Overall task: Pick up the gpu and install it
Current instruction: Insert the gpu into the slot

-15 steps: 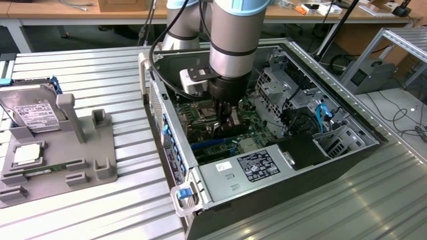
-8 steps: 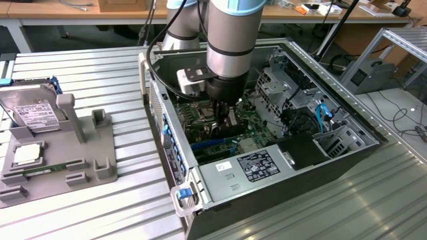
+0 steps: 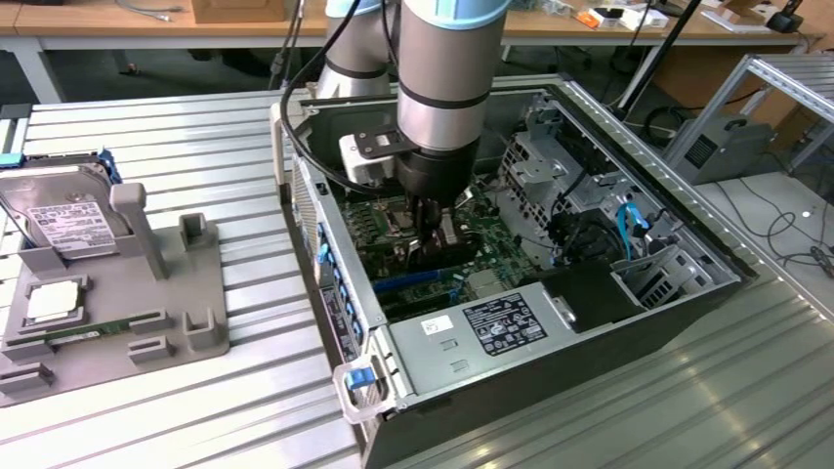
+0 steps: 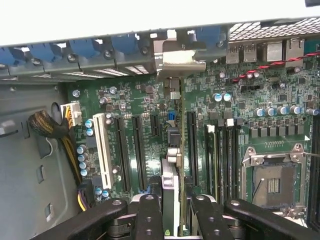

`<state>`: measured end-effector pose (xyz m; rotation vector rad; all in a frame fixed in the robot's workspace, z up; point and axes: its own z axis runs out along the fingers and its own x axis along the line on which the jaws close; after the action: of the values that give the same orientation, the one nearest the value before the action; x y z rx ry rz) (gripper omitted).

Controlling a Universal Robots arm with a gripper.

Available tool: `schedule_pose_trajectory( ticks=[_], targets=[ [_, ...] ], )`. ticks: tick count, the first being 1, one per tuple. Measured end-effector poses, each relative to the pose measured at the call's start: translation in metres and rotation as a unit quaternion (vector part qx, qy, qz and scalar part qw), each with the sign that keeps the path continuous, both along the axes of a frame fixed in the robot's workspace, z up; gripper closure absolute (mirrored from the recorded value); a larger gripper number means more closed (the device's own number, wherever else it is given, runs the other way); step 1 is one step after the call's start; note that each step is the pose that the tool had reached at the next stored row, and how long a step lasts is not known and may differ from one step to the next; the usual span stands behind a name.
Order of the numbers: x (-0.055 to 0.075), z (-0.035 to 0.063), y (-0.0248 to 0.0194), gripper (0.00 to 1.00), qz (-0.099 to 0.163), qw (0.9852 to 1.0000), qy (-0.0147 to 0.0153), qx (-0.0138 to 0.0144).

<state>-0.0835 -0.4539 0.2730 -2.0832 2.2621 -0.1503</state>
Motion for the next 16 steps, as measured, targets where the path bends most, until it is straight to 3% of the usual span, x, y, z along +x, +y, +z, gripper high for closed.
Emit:
schedule_pose_trajectory(
  ticks=[16],
  targets=[
    [-0.014, -0.0009, -0.0005, 0.73, 0.000, 1.0000, 0.0000, -0.0003]
  ],
)
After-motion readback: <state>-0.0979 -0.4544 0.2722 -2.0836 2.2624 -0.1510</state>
